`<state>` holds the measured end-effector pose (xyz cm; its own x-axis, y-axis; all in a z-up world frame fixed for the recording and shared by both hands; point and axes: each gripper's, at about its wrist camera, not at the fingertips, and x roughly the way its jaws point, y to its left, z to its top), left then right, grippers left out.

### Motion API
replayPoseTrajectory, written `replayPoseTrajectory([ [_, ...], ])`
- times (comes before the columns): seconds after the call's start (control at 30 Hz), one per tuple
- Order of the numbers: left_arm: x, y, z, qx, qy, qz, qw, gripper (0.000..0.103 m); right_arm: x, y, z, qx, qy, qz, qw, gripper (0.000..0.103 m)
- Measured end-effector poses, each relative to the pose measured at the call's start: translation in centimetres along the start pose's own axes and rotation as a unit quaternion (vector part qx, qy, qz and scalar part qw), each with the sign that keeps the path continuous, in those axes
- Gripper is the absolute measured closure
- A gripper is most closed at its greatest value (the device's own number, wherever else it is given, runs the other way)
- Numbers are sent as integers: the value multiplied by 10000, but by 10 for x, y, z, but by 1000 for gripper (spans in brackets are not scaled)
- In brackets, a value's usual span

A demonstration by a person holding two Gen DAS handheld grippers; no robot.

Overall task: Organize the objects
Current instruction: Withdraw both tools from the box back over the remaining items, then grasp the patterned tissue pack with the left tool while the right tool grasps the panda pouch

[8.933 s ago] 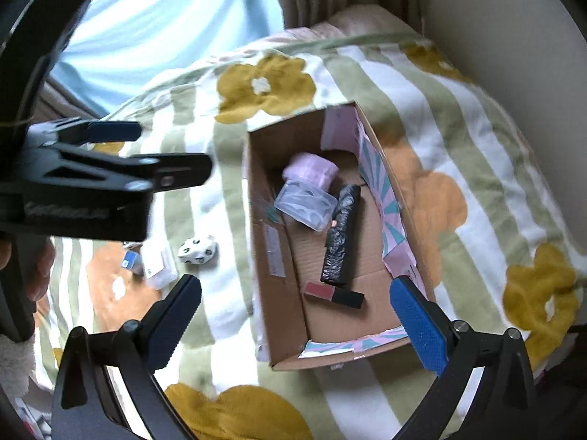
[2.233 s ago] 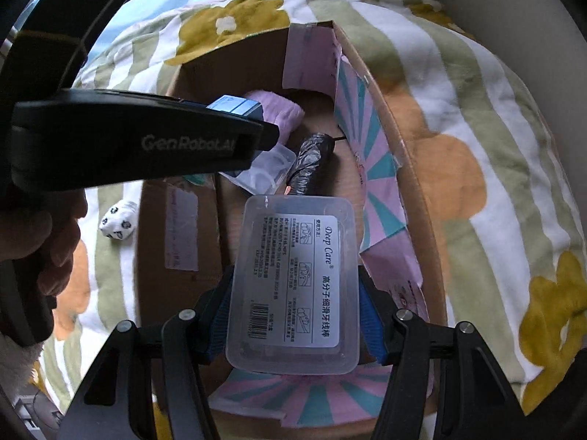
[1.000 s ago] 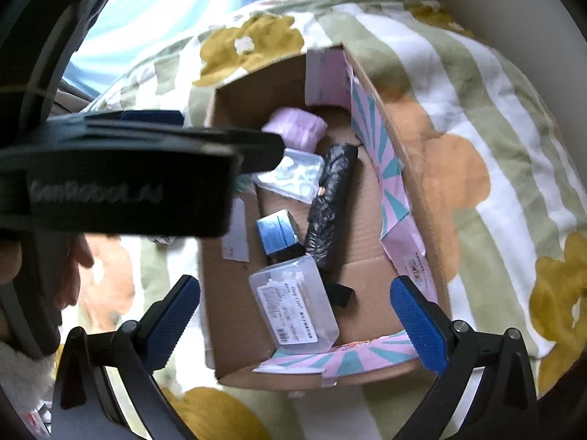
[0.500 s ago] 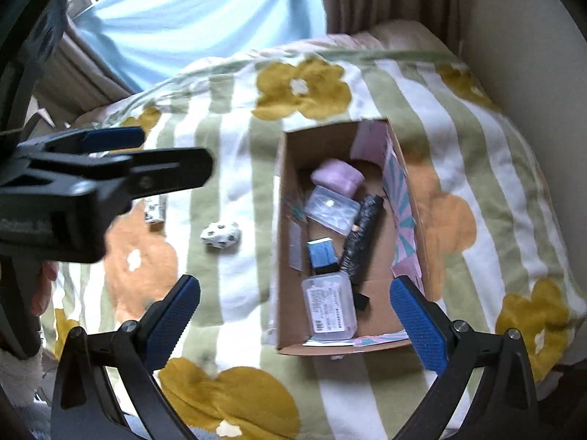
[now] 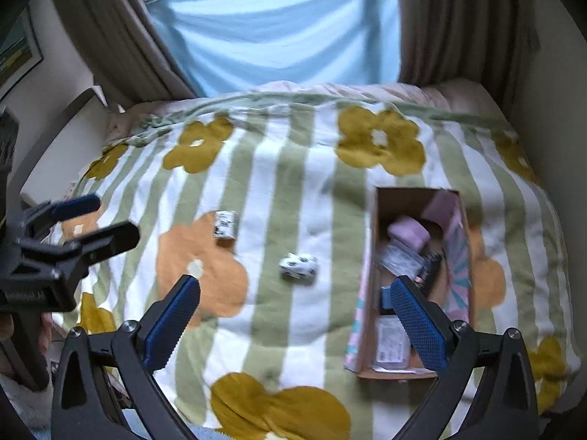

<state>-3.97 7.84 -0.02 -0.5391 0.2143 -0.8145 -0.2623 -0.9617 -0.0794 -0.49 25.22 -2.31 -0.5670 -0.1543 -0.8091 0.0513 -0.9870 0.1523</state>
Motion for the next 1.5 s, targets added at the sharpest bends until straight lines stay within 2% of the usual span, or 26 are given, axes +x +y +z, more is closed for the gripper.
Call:
replayPoseTrajectory([
  [0.07,-13,16,-11,-191,-147,218,9995,0,-3,14,2,-58,-100,61,9999,0],
  [0.23,-36,56,-36,-662,-378,334,9965,0,-1,39,-4,-176,-124,102,9997,0],
  [0.47,-51,74,-57,-920,-552,441,9932,0,-1,50,-10,-171,-83,195,9996,0],
  [0.67,-52,72,-54,-828,-572,500,9937,0,-1,51,-11,-144,-99,107,9998,0],
  [0.9,-39,79,-37,-810,-477,343,9950,0,6,52,-5,-21,-133,-29,9999,0],
  [1.17,9,94,-20,-673,-228,171,9973,1,44,50,-1,162,-44,-363,9992,0],
  [1.23,30,101,-20,-651,-136,124,9977,3,62,49,-2,212,-6,-446,9988,0],
  [1.33,64,110,-20,-576,-15,77,9983,12,87,45,-6,248,2,-585,9980,0],
  [1.5,126,128,-24,-581,143,50,9982,12,136,41,-15,218,3,-867,9960,0],
])
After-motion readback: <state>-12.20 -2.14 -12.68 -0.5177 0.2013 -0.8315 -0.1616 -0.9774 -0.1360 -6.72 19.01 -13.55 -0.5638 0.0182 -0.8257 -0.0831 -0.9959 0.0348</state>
